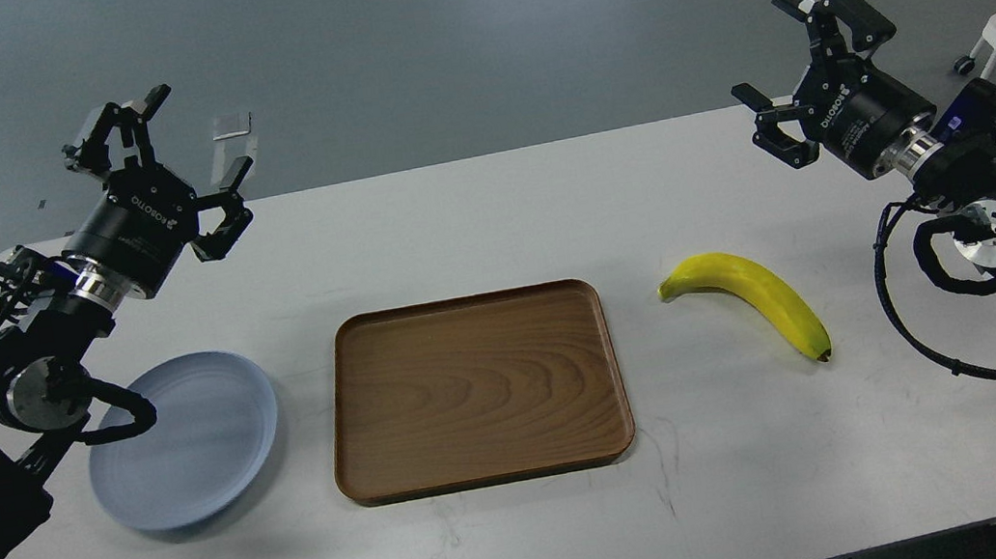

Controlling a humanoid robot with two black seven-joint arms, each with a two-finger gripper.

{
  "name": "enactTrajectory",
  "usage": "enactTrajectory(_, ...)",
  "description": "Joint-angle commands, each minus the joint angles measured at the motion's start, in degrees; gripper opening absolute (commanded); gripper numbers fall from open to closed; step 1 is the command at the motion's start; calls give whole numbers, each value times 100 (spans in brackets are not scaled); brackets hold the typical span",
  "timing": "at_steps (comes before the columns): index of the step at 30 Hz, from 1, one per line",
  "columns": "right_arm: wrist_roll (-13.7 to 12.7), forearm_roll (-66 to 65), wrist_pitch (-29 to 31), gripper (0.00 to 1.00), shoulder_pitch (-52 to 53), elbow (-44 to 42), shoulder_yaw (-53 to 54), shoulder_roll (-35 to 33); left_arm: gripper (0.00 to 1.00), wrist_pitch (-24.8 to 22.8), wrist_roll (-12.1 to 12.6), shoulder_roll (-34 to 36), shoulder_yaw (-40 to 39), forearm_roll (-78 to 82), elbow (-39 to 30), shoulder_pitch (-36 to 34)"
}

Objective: Place banana on plate with both arms
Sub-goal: 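Lower the left gripper to the edge of the light blue plate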

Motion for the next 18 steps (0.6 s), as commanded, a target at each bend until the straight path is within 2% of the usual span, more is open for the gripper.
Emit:
enactTrajectory(1, 0, 0, 0, 100, -5, -8, 5, -11, 100, 0, -1, -44, -17, -1, 29, 0)
enactTrajectory(5, 0, -9, 0, 100, -5, -8, 5, -2, 100, 0, 8, -53, 0, -1, 56, -17)
enactTrajectory(9, 0, -9, 0, 100, -23, -140, -4, -2, 100, 0, -36, -61, -87, -71, 599, -79)
enactTrajectory(15, 0, -9, 0, 100, -49, -149, -12, -72, 100, 0, -45, 0, -44, 78, 1004, -105)
enactTrajectory(18, 0, -9, 0, 100, -58, -149, -12, -81, 100, 0, -193, 192, -87, 551, 900, -184)
